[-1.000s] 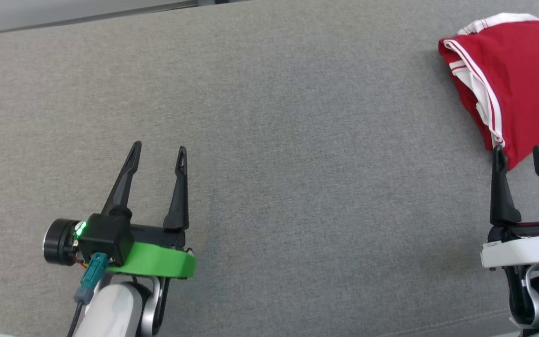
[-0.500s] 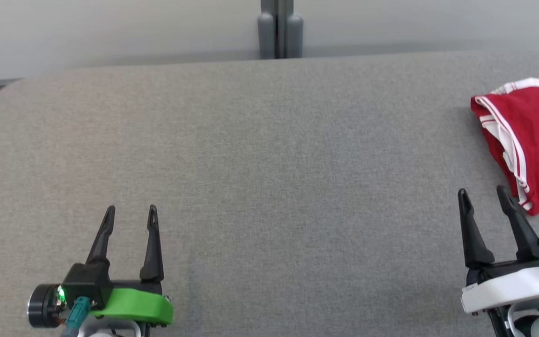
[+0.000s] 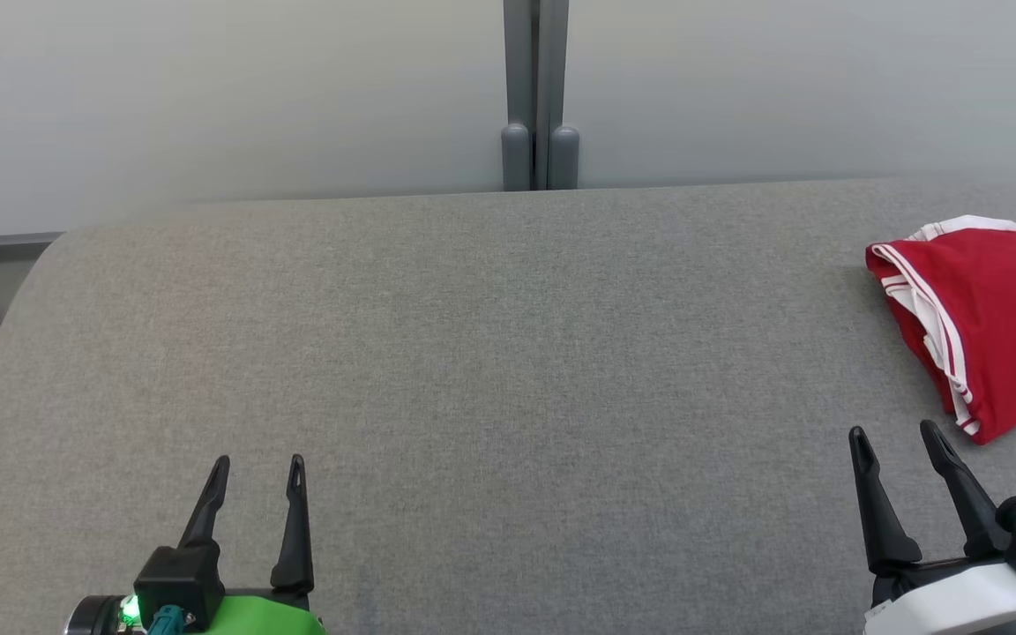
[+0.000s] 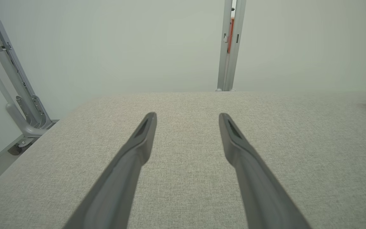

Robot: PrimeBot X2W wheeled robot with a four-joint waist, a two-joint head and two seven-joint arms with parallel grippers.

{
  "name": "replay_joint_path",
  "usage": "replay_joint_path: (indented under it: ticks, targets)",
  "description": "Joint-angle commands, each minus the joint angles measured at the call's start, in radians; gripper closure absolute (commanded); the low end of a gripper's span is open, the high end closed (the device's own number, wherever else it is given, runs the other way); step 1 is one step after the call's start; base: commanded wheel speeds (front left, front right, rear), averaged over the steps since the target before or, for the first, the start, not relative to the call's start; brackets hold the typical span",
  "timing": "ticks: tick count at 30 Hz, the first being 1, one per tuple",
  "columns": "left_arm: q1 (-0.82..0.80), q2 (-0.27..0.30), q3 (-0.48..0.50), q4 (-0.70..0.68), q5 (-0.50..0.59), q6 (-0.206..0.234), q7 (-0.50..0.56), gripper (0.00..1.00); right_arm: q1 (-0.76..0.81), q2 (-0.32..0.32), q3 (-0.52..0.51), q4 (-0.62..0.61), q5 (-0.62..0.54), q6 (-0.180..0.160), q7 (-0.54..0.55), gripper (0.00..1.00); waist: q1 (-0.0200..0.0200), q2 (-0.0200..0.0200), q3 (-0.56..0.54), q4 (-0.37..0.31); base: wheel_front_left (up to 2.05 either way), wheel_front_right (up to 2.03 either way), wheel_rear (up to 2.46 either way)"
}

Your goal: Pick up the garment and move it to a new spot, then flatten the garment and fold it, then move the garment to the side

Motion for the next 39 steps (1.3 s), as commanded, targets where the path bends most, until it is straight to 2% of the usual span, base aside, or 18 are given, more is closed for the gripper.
replay_joint_path:
  ticks: [1,38,39]
  targets:
    - [0.014,0.003,0.001,0.004,-0.007,-0.001,-0.003,0.00,0.013,0.001,0.001,-0.007,-0.008,-0.002,0.002,0.00,0.0001,-0.0001,-0.009,-0.004,0.00,0.00,0.00]
    - [-0.035,0.007,0.000,0.038,-0.038,0.009,-0.018,0.00,0.006,0.003,-0.005,-0.005,-0.014,-0.002,-0.020,0.00,0.0001,-0.0001,-0.005,-0.013,0.00,0.00,0.00]
    - [-0.017,0.001,-0.003,0.039,-0.032,0.009,-0.013,1.00,0.007,0.003,-0.003,-0.003,-0.012,0.000,-0.015,1.00,0.0001,-0.0001,-0.005,-0.013,0.00,0.00,0.00]
